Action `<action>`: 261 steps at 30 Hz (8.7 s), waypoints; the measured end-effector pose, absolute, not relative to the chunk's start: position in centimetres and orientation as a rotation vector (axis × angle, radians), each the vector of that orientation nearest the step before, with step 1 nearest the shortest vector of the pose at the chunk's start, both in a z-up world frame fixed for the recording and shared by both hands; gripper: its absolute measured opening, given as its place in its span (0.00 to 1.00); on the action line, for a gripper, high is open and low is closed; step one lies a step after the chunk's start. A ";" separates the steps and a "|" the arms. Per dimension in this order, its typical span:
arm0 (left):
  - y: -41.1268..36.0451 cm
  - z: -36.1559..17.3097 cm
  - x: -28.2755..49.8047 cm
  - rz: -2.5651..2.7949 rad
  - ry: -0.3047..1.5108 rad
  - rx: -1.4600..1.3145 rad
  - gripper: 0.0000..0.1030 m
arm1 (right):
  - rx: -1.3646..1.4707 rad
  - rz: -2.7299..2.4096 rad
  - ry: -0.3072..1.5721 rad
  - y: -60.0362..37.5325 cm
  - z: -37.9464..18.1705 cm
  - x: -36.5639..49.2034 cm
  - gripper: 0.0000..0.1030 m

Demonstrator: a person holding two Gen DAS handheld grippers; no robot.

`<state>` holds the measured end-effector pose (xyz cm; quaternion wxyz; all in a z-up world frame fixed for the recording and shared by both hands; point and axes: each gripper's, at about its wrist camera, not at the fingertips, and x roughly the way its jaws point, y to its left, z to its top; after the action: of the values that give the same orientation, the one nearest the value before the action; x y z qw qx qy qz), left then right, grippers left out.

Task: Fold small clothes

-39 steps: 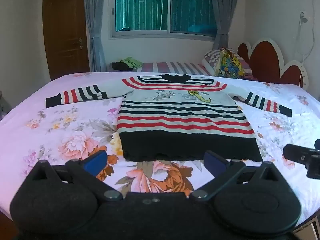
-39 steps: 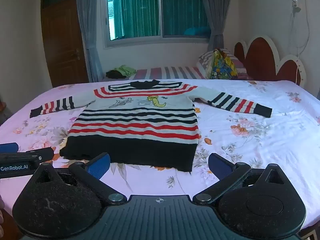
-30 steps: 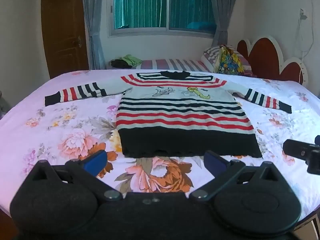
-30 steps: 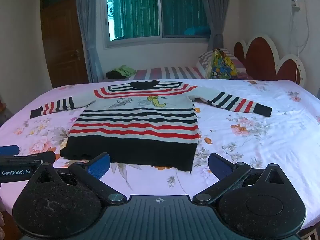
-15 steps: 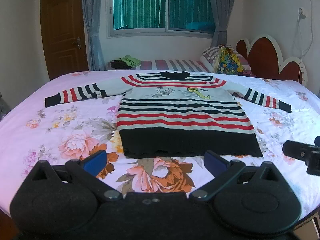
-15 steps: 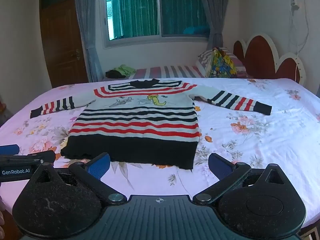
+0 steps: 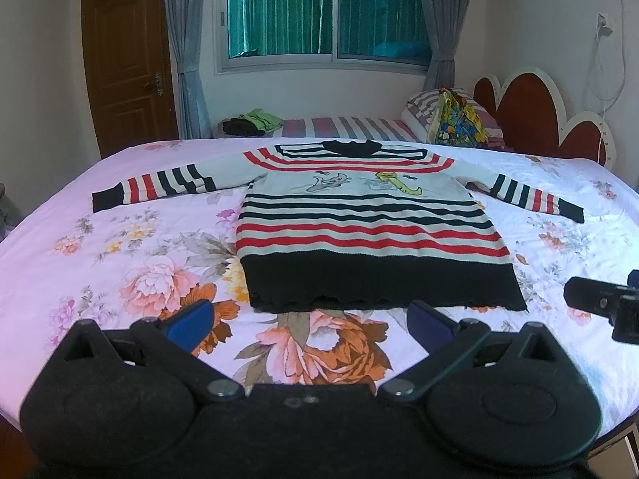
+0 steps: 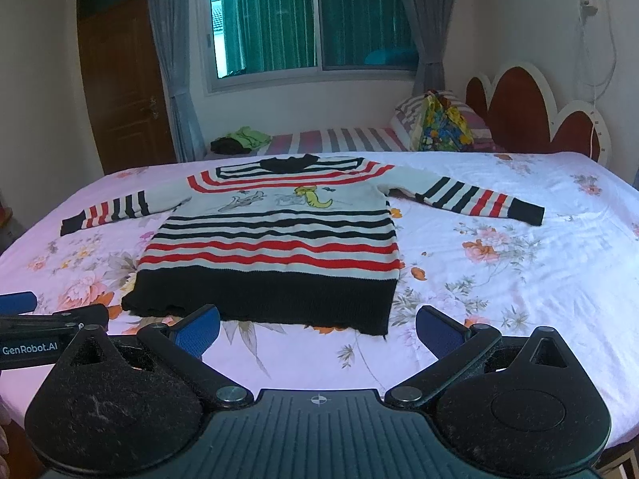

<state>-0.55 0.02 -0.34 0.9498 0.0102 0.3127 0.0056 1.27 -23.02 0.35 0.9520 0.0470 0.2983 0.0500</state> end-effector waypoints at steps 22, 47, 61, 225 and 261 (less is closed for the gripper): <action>-0.5 -0.4 -0.5 0.001 0.638 0.037 0.99 | 0.116 0.092 0.606 -23.3 0.3 0.9 1.00; 0.4 -0.6 -0.5 0.014 0.633 0.026 0.99 | 0.114 0.091 0.612 -22.9 0.2 0.8 1.00; -0.1 -0.8 -0.4 0.008 0.649 0.029 0.99 | 0.124 0.093 0.620 -23.2 0.0 0.8 1.00; -5.9 -12.5 48.5 -0.162 0.698 0.197 0.64 | 0.225 0.269 0.708 -35.1 -10.8 45.6 0.00; -7.9 -10.6 41.7 -0.037 0.690 0.077 0.69 | 0.271 0.309 0.697 -37.0 -8.3 40.0 0.00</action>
<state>41.72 -7.91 -10.56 0.9401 0.0377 0.3383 -0.0183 40.05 -36.98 -8.29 0.9194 0.1316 0.3389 0.1503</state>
